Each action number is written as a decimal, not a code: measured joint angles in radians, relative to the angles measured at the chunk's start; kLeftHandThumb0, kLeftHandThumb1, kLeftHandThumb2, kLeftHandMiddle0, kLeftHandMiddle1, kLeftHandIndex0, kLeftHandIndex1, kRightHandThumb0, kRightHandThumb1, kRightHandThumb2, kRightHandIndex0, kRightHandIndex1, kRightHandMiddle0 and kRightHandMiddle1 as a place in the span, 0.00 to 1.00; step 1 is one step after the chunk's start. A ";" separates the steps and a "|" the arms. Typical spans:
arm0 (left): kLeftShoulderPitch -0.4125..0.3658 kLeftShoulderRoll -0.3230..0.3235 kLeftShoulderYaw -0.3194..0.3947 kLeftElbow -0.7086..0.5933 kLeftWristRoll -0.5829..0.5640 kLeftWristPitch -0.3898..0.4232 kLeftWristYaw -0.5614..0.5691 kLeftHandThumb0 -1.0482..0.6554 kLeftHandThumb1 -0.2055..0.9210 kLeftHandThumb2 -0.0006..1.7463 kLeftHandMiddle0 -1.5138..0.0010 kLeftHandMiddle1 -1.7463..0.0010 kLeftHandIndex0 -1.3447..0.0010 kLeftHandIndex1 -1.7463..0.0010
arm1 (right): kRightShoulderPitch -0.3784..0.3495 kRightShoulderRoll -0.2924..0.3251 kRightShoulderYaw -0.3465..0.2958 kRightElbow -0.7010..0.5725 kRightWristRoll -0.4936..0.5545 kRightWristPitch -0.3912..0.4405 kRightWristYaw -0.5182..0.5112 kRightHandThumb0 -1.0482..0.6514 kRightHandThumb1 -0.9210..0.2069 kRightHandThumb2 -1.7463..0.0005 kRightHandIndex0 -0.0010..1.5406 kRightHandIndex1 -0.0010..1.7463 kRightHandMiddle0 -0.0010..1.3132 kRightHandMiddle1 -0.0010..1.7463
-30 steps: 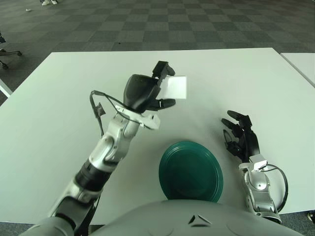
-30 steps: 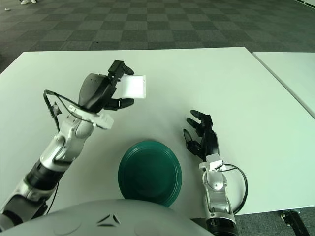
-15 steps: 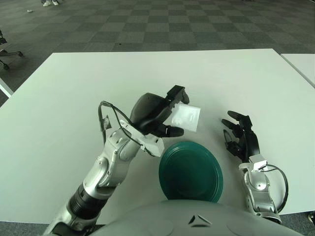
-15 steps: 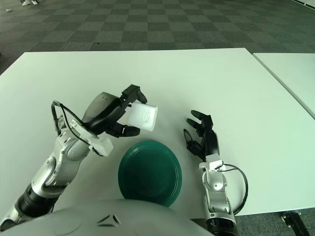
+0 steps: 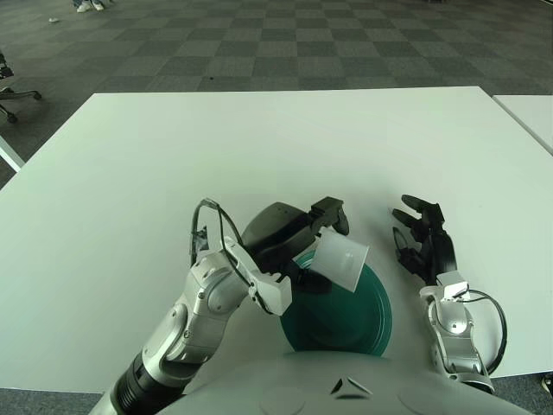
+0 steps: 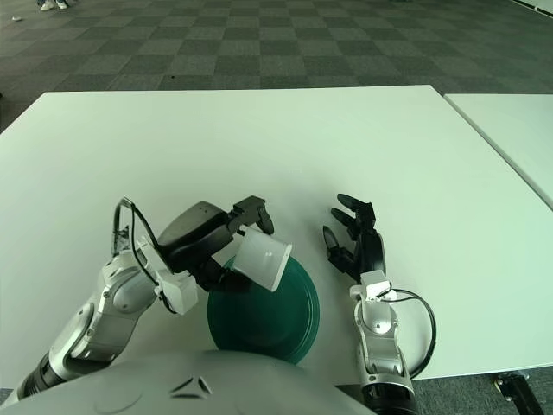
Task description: Put the charger into the plate.
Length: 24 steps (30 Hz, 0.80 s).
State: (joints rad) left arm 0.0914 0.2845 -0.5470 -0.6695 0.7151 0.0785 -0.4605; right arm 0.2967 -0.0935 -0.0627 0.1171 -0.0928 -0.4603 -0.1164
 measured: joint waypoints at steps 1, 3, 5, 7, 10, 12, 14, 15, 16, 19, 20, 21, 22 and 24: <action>0.002 0.001 -0.002 0.002 -0.001 -0.004 0.000 0.37 0.67 0.60 0.20 0.00 0.39 0.00 | 0.000 0.000 0.002 0.000 -0.003 0.000 -0.003 0.30 0.00 0.69 0.19 0.28 0.00 0.54; 0.012 0.004 -0.008 0.008 -0.001 -0.024 0.006 0.36 0.61 0.65 0.20 0.00 0.49 0.00 | 0.000 0.000 0.005 0.000 -0.008 -0.001 -0.009 0.30 0.00 0.68 0.19 0.28 0.00 0.55; 0.025 0.007 -0.017 0.019 -0.001 -0.044 0.012 0.36 0.58 0.66 0.21 0.00 0.55 0.00 | 0.000 0.000 0.006 0.000 -0.013 -0.001 -0.012 0.29 0.00 0.68 0.19 0.28 0.00 0.55; 0.040 0.010 -0.029 0.041 -0.001 -0.072 0.028 0.36 0.58 0.66 0.22 0.00 0.59 0.00 | -0.001 -0.001 0.006 0.000 -0.014 -0.001 -0.014 0.28 0.00 0.68 0.19 0.28 0.00 0.55; 0.059 0.014 -0.045 0.076 0.000 -0.101 0.047 0.36 0.58 0.66 0.23 0.00 0.61 0.00 | -0.002 -0.001 0.007 0.001 -0.013 -0.001 -0.015 0.28 0.00 0.67 0.19 0.28 0.00 0.55; 0.072 0.014 -0.052 0.096 0.000 -0.113 0.049 0.36 0.59 0.65 0.23 0.00 0.62 0.00 | -0.002 -0.001 0.007 0.001 -0.013 -0.001 -0.015 0.28 0.00 0.67 0.18 0.27 0.00 0.54; 0.081 0.015 -0.055 0.108 -0.001 -0.115 0.047 0.36 0.59 0.65 0.23 0.00 0.62 0.00 | -0.003 -0.001 0.007 0.001 -0.013 -0.001 -0.015 0.28 0.00 0.67 0.18 0.27 0.00 0.53; 0.084 0.015 -0.056 0.114 -0.001 -0.114 0.045 0.36 0.59 0.65 0.23 0.00 0.63 0.00 | -0.003 -0.001 0.007 0.001 -0.013 -0.001 -0.015 0.28 0.00 0.67 0.18 0.26 0.00 0.53; 0.086 0.015 -0.057 0.117 -0.002 -0.112 0.041 0.36 0.59 0.65 0.23 0.00 0.63 0.00 | -0.003 -0.002 0.007 0.001 -0.013 -0.001 -0.015 0.28 0.00 0.67 0.19 0.25 0.00 0.53; 0.089 0.015 -0.057 0.125 -0.003 -0.096 0.025 0.36 0.59 0.65 0.23 0.00 0.63 0.00 | -0.005 -0.002 0.007 0.002 -0.013 -0.001 -0.016 0.27 0.00 0.66 0.19 0.23 0.00 0.53; 0.090 0.015 -0.057 0.128 -0.003 -0.089 0.019 0.36 0.59 0.65 0.23 0.00 0.63 0.00 | -0.006 -0.002 0.007 0.003 -0.013 -0.001 -0.017 0.27 0.00 0.66 0.19 0.23 0.00 0.53; 0.090 0.015 -0.057 0.130 -0.003 -0.082 0.015 0.36 0.58 0.65 0.24 0.00 0.62 0.00 | -0.008 -0.003 0.007 0.004 -0.013 -0.001 -0.018 0.27 0.00 0.66 0.19 0.23 0.00 0.53; 0.091 0.015 -0.057 0.133 -0.002 -0.078 0.012 0.36 0.58 0.66 0.24 0.00 0.62 0.00 | -0.011 -0.003 0.007 0.007 -0.013 -0.001 -0.018 0.26 0.00 0.66 0.19 0.22 0.00 0.53; 0.092 0.015 -0.057 0.139 -0.001 -0.070 0.007 0.35 0.56 0.67 0.26 0.00 0.61 0.00 | -0.020 -0.005 0.007 0.013 -0.013 -0.001 -0.019 0.26 0.00 0.66 0.19 0.21 0.00 0.53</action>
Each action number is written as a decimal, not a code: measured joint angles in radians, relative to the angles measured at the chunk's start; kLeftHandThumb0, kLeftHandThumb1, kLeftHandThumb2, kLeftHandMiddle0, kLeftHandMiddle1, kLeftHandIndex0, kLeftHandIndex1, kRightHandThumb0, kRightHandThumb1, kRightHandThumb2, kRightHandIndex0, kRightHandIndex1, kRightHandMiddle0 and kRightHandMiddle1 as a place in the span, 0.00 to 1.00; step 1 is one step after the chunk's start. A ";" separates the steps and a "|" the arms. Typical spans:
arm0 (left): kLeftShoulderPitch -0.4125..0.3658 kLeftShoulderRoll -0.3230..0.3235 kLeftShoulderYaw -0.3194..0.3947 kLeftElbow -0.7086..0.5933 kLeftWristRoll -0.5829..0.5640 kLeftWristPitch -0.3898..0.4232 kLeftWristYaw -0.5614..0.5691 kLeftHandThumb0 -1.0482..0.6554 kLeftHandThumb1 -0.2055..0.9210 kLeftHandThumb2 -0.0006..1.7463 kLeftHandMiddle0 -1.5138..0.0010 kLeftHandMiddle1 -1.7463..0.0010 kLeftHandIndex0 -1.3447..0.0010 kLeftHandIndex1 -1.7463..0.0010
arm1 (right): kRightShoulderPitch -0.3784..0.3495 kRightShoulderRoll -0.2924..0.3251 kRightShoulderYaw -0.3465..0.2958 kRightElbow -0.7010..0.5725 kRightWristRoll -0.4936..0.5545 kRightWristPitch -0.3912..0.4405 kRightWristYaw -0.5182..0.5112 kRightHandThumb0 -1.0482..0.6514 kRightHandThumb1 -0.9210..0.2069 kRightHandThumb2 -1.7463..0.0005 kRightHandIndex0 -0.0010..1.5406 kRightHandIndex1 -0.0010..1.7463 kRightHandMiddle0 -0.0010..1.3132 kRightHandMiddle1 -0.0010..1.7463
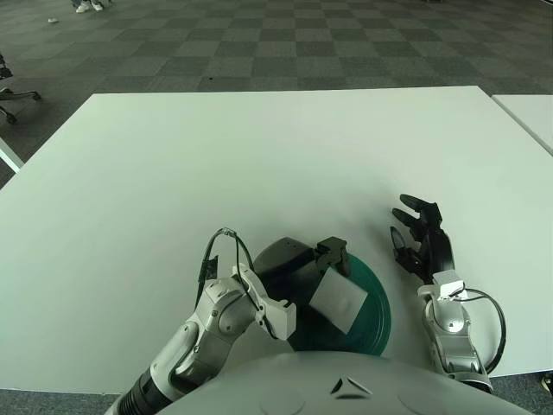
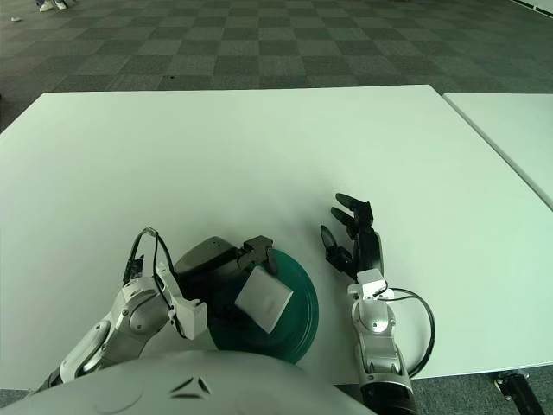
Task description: Put the charger into the plate.
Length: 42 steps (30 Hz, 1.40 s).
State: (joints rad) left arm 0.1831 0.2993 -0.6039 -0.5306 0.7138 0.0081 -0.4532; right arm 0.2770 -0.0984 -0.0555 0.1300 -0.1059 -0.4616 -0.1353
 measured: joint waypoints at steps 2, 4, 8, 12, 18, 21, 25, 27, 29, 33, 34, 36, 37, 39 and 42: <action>0.000 -0.001 0.000 0.008 0.002 0.005 0.000 0.35 0.55 0.68 0.27 0.00 0.60 0.00 | -0.009 -0.003 -0.001 0.008 0.000 0.000 -0.001 0.26 0.00 0.66 0.19 0.20 0.00 0.53; 0.000 -0.002 0.000 0.016 0.003 0.009 0.000 0.35 0.53 0.70 0.27 0.00 0.59 0.00 | -0.018 -0.006 -0.001 0.017 0.000 0.000 -0.003 0.26 0.00 0.66 0.20 0.19 0.00 0.53; 0.002 -0.004 -0.001 0.038 0.006 0.010 0.003 0.34 0.52 0.71 0.28 0.00 0.58 0.00 | -0.032 -0.011 -0.001 0.030 0.001 0.000 -0.004 0.27 0.00 0.67 0.20 0.18 0.00 0.52; 0.004 -0.007 -0.002 0.064 0.008 0.009 0.016 0.34 0.51 0.72 0.28 0.00 0.57 0.00 | -0.044 -0.013 -0.003 0.042 0.006 -0.001 -0.003 0.28 0.00 0.68 0.20 0.18 0.00 0.53; 0.006 -0.008 -0.001 0.079 0.011 0.008 0.027 0.35 0.58 0.66 0.33 0.00 0.62 0.00 | -0.066 -0.016 -0.009 0.062 0.015 -0.003 -0.003 0.30 0.00 0.69 0.21 0.18 0.00 0.54; 0.006 -0.005 -0.001 0.083 0.015 0.008 0.027 0.36 0.63 0.61 0.36 0.00 0.65 0.00 | -0.075 -0.017 -0.013 0.072 0.021 -0.005 0.000 0.31 0.00 0.69 0.21 0.17 0.00 0.53; 0.005 0.001 -0.001 0.085 0.022 0.008 0.027 0.37 0.72 0.54 0.40 0.00 0.70 0.00 | -0.086 -0.017 -0.017 0.085 0.033 -0.008 0.006 0.31 0.00 0.69 0.21 0.17 0.00 0.52; 0.001 0.006 -0.001 0.085 0.023 0.007 0.023 0.38 0.76 0.50 0.43 0.00 0.73 0.00 | -0.092 -0.018 -0.019 0.093 0.041 -0.010 0.008 0.30 0.00 0.68 0.21 0.17 0.00 0.52; -0.004 0.011 -0.001 0.084 0.023 0.006 0.015 0.39 0.81 0.46 0.47 0.00 0.76 0.00 | -0.096 -0.019 -0.020 0.098 0.042 -0.011 0.008 0.30 0.00 0.67 0.21 0.16 0.00 0.52; -0.020 0.020 -0.001 0.083 0.023 0.004 -0.007 0.40 0.90 0.38 0.58 0.00 0.80 0.00 | -0.106 -0.021 -0.022 0.109 0.043 -0.012 0.008 0.30 0.00 0.67 0.22 0.16 0.00 0.53; -0.024 0.022 -0.001 0.083 0.023 0.004 -0.011 0.40 0.92 0.37 0.60 0.00 0.81 0.00 | -0.108 -0.021 -0.023 0.112 0.043 -0.012 0.008 0.30 0.00 0.67 0.22 0.16 0.00 0.53; -0.031 0.026 -0.001 0.083 0.023 0.005 -0.020 0.27 0.96 0.37 0.65 0.00 0.86 0.02 | -0.109 -0.021 -0.024 0.115 0.044 -0.014 0.008 0.31 0.00 0.67 0.22 0.16 0.00 0.53; -0.034 0.027 -0.001 0.083 0.023 0.005 -0.025 0.22 0.97 0.37 0.69 0.00 0.89 0.03 | -0.110 -0.021 -0.025 0.117 0.045 -0.015 0.008 0.32 0.00 0.67 0.22 0.16 0.00 0.53; -0.042 0.031 -0.001 0.083 0.025 0.006 -0.036 0.17 0.99 0.38 0.74 0.00 0.92 0.06 | -0.114 -0.021 -0.027 0.121 0.048 -0.015 0.008 0.33 0.01 0.67 0.22 0.15 0.00 0.54; -0.055 0.039 0.000 0.083 0.033 0.007 -0.054 0.13 1.00 0.40 0.82 0.02 0.95 0.10 | -0.119 -0.021 -0.030 0.129 0.053 -0.017 0.010 0.34 0.01 0.67 0.22 0.15 0.00 0.54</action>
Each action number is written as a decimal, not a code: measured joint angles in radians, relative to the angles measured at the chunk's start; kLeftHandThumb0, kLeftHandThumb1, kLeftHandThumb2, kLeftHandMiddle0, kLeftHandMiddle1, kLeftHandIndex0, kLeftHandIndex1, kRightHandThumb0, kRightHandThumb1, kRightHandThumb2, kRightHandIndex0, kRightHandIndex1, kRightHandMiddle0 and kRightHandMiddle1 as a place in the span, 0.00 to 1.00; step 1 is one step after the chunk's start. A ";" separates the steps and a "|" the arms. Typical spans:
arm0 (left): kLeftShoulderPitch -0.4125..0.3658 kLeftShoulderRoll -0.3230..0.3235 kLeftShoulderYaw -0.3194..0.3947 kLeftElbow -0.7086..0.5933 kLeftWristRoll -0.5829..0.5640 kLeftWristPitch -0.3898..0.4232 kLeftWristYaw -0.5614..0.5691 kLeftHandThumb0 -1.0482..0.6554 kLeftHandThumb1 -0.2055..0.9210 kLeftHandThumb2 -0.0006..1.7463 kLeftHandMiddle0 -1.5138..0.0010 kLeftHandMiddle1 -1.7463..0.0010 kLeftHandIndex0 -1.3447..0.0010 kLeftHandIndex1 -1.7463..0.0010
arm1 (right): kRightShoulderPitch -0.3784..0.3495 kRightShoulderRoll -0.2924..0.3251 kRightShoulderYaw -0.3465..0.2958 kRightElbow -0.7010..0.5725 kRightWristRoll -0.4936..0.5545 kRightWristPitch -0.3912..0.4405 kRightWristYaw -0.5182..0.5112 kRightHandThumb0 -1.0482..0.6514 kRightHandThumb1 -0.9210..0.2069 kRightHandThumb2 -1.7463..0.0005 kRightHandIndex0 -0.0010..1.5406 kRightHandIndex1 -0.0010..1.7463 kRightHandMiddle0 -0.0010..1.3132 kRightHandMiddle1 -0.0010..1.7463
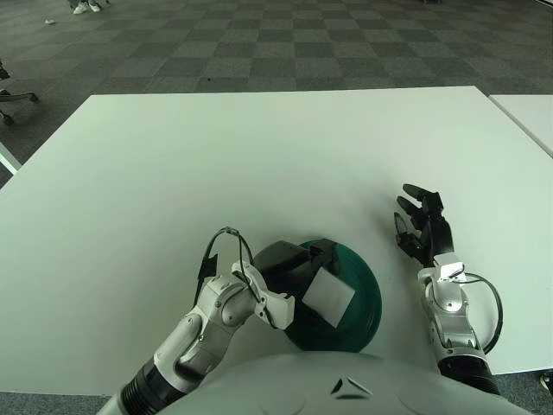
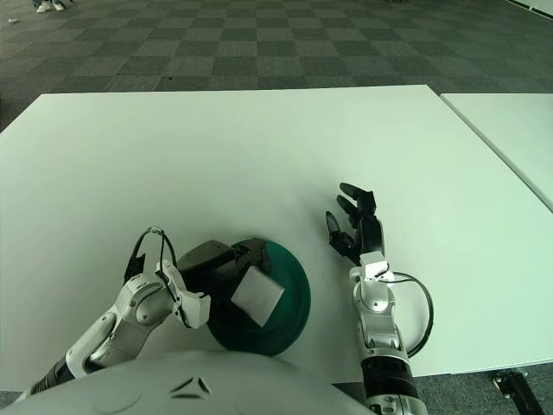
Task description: Put the charger into the plate.
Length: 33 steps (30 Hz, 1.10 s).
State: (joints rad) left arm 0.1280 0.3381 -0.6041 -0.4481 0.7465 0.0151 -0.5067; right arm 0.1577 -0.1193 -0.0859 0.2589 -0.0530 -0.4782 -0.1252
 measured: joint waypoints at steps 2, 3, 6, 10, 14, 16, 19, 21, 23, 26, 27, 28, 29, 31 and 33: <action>-0.008 0.005 0.001 0.000 0.009 0.001 -0.008 0.12 1.00 0.41 0.86 0.09 0.96 0.14 | -0.004 0.000 -0.002 0.005 0.004 -0.001 0.003 0.34 0.01 0.67 0.22 0.15 0.00 0.54; -0.010 0.007 0.002 0.001 0.010 0.001 -0.010 0.12 1.00 0.41 0.86 0.10 0.97 0.14 | -0.005 0.000 -0.002 0.007 0.005 -0.001 0.005 0.34 0.02 0.67 0.22 0.15 0.00 0.54; -0.021 0.014 0.008 0.005 0.012 0.002 -0.017 0.12 1.00 0.42 0.87 0.17 0.98 0.17 | -0.010 0.000 -0.004 0.012 0.006 -0.002 0.009 0.34 0.02 0.67 0.22 0.15 0.00 0.54; -0.047 0.015 0.017 0.026 0.015 0.002 -0.019 0.12 1.00 0.43 0.87 0.23 0.99 0.19 | -0.013 0.000 -0.005 0.016 0.006 -0.002 0.011 0.35 0.02 0.66 0.22 0.15 0.00 0.53; -0.072 0.016 0.030 0.051 0.025 0.002 -0.010 0.12 1.00 0.44 0.87 0.24 1.00 0.20 | -0.016 0.000 -0.005 0.020 0.006 -0.002 0.011 0.34 0.02 0.65 0.23 0.15 0.00 0.52; -0.082 0.016 0.037 0.061 0.035 0.003 -0.001 0.12 1.00 0.44 0.87 0.26 1.00 0.21 | -0.017 0.000 -0.005 0.021 0.006 -0.003 0.011 0.34 0.02 0.65 0.23 0.15 0.00 0.52; -0.088 0.019 0.046 0.069 0.055 0.003 0.013 0.12 1.00 0.44 0.86 0.31 1.00 0.24 | -0.017 -0.001 -0.005 0.021 0.006 -0.004 0.011 0.32 0.01 0.66 0.23 0.15 0.00 0.52; -0.091 0.022 0.050 0.073 0.064 0.002 0.023 0.12 1.00 0.44 0.86 0.34 1.00 0.25 | -0.018 -0.001 -0.005 0.022 0.005 -0.006 0.010 0.32 0.00 0.66 0.23 0.14 0.00 0.51; -0.094 0.024 0.054 0.078 0.072 0.002 0.032 0.12 1.00 0.44 0.85 0.37 1.00 0.26 | -0.018 -0.001 -0.005 0.024 0.005 -0.009 0.010 0.31 0.00 0.66 0.23 0.14 0.00 0.51; -0.097 0.027 0.058 0.085 0.089 0.002 0.041 0.12 1.00 0.43 0.85 0.41 1.00 0.27 | -0.019 -0.002 -0.005 0.025 0.005 -0.014 0.010 0.30 0.00 0.67 0.24 0.14 0.00 0.51; -0.098 0.028 0.060 0.087 0.092 0.001 0.046 0.11 1.00 0.43 0.86 0.44 1.00 0.29 | -0.019 -0.002 -0.005 0.025 0.005 -0.017 0.010 0.30 0.00 0.67 0.24 0.14 0.00 0.51; -0.100 0.029 0.061 0.089 0.096 0.001 0.049 0.11 1.00 0.43 0.86 0.45 1.00 0.30 | -0.019 -0.002 -0.005 0.025 0.005 -0.020 0.010 0.30 0.00 0.67 0.24 0.14 0.00 0.51; -0.102 0.030 0.062 0.091 0.098 0.001 0.052 0.09 1.00 0.42 0.87 0.48 1.00 0.32 | -0.020 -0.003 -0.005 0.025 0.005 -0.023 0.010 0.29 0.00 0.67 0.24 0.14 0.00 0.51; -0.105 0.033 0.065 0.095 0.102 0.001 0.054 0.08 1.00 0.42 0.88 0.51 1.00 0.34 | -0.020 -0.003 -0.005 0.026 0.005 -0.028 0.010 0.29 0.00 0.67 0.24 0.14 0.00 0.50; -0.108 0.035 0.067 0.099 0.106 0.001 0.055 0.06 1.00 0.42 0.89 0.54 1.00 0.37 | -0.021 -0.003 -0.005 0.026 0.005 -0.031 0.011 0.29 0.00 0.67 0.24 0.14 0.00 0.50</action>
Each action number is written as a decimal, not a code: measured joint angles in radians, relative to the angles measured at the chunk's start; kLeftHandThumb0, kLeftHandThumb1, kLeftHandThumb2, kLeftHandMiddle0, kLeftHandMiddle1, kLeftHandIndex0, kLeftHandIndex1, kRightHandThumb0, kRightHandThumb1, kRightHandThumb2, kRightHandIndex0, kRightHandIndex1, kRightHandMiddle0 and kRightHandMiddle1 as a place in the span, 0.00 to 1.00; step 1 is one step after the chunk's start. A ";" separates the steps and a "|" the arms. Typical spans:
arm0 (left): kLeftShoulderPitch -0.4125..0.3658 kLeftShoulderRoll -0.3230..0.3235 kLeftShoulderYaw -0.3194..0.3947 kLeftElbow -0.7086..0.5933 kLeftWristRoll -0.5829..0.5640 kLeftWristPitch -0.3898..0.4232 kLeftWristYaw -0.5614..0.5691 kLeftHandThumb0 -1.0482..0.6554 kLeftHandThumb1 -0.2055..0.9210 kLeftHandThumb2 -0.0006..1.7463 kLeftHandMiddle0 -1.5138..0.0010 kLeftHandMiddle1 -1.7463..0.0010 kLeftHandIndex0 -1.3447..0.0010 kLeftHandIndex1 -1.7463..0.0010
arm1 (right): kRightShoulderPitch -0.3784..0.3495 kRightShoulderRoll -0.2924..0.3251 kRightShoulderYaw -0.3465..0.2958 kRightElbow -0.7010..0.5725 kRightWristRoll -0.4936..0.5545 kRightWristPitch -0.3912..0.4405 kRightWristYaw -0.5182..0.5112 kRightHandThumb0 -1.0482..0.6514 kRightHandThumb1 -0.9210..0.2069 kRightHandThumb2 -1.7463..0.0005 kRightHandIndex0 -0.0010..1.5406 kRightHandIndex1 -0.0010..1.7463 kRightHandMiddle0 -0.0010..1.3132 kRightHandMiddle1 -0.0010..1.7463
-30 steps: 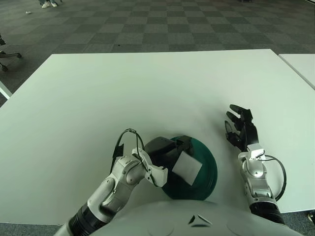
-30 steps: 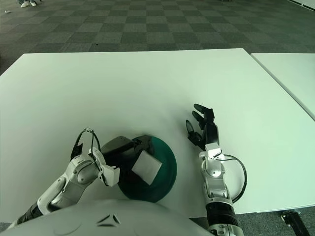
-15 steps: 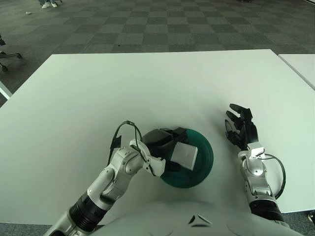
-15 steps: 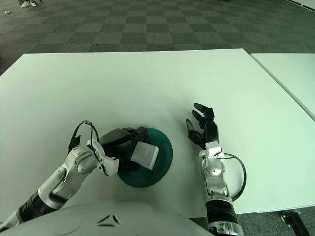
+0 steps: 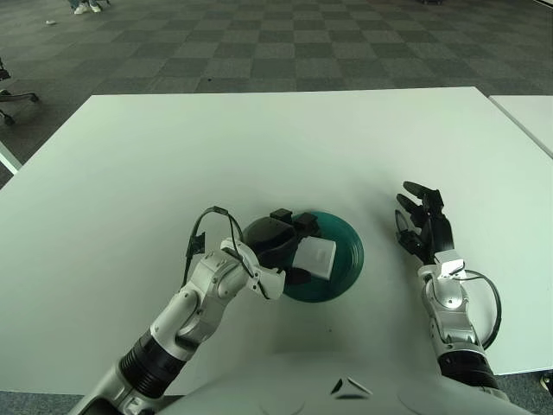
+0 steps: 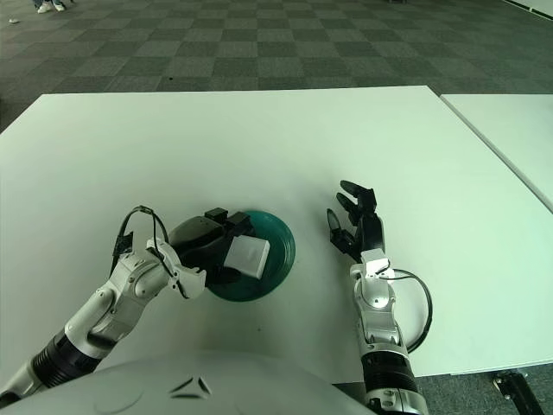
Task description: Put the charger into the plate.
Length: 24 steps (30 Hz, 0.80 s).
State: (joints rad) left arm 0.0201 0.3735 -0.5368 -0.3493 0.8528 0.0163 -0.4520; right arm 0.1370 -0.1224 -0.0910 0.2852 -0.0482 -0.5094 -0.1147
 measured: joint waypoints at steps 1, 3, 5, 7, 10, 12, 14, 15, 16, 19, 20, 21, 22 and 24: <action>-0.001 0.001 0.001 0.001 0.002 0.000 0.000 0.04 1.00 0.42 0.89 0.60 1.00 0.41 | 0.000 0.000 0.000 0.000 0.000 -0.002 0.000 0.29 0.00 0.67 0.24 0.14 0.00 0.50; -0.001 0.004 0.002 0.003 0.005 0.000 0.001 0.02 1.00 0.42 0.91 0.69 1.00 0.49 | 0.000 0.000 0.000 0.000 0.000 -0.005 0.000 0.29 0.00 0.67 0.23 0.14 0.00 0.50; -0.001 0.006 0.002 0.004 0.013 -0.001 0.002 0.01 1.00 0.41 0.90 0.78 1.00 0.54 | 0.000 0.000 0.000 0.001 0.000 -0.006 0.000 0.29 0.00 0.68 0.23 0.14 0.00 0.50; 0.000 0.008 0.004 0.005 0.018 0.000 0.003 0.00 1.00 0.40 0.89 0.83 1.00 0.57 | 0.000 0.000 0.000 0.001 0.000 -0.008 0.000 0.29 0.00 0.68 0.23 0.14 0.00 0.50; 0.001 0.011 0.008 0.006 0.020 0.000 0.005 0.00 1.00 0.39 0.87 0.89 1.00 0.60 | -0.001 0.000 0.000 0.002 -0.001 -0.008 -0.001 0.29 0.00 0.68 0.24 0.14 0.00 0.50; 0.003 0.011 0.012 0.005 0.019 0.000 0.011 0.00 1.00 0.39 0.86 0.91 1.00 0.61 | -0.001 0.000 0.001 0.002 -0.002 -0.009 -0.003 0.28 0.00 0.69 0.24 0.14 0.00 0.50; 0.004 0.011 0.019 0.005 0.018 -0.001 0.020 0.00 1.00 0.39 0.86 0.92 1.00 0.62 | -0.001 0.000 0.002 0.002 -0.003 -0.010 -0.004 0.28 0.00 0.69 0.24 0.14 0.00 0.51; 0.005 0.011 0.023 0.005 0.017 -0.001 0.024 0.00 1.00 0.38 0.85 0.92 1.00 0.62 | -0.001 0.000 0.002 0.002 -0.004 -0.010 -0.006 0.28 0.00 0.69 0.25 0.14 0.00 0.51; 0.006 0.011 0.027 0.005 0.016 -0.002 0.030 0.00 1.00 0.38 0.85 0.93 1.00 0.62 | -0.001 0.000 0.002 0.002 -0.005 -0.010 -0.008 0.28 0.00 0.68 0.25 0.14 0.00 0.51; 0.008 0.011 0.038 0.002 0.012 -0.007 0.042 0.00 1.00 0.38 0.84 0.93 1.00 0.63 | -0.001 0.000 0.003 0.002 -0.008 -0.010 -0.015 0.27 0.00 0.68 0.25 0.14 0.00 0.52; 0.008 0.011 0.041 0.001 0.010 -0.010 0.046 0.00 1.00 0.38 0.84 0.93 1.00 0.63 | -0.001 0.000 0.003 0.002 -0.009 -0.010 -0.017 0.27 0.00 0.68 0.25 0.14 0.00 0.52; 0.009 0.011 0.044 0.000 0.009 -0.013 0.049 0.00 1.00 0.38 0.83 0.93 1.00 0.63 | -0.001 0.000 0.003 0.002 -0.009 -0.010 -0.018 0.27 0.00 0.69 0.25 0.14 0.00 0.52; 0.009 0.011 0.048 -0.001 0.006 -0.016 0.053 0.00 1.00 0.38 0.83 0.93 1.00 0.62 | -0.001 0.000 0.003 0.002 -0.009 -0.010 -0.019 0.27 0.00 0.69 0.25 0.14 0.00 0.52; 0.010 0.011 0.055 -0.002 -0.001 -0.022 0.059 0.00 1.00 0.37 0.83 0.94 1.00 0.62 | -0.001 0.000 0.004 0.002 -0.009 -0.010 -0.021 0.27 0.00 0.69 0.25 0.15 0.00 0.51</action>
State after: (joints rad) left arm 0.0303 0.3843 -0.4817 -0.3515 0.8514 -0.0055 -0.3928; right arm 0.1356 -0.1228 -0.0873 0.2870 -0.0576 -0.5194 -0.1354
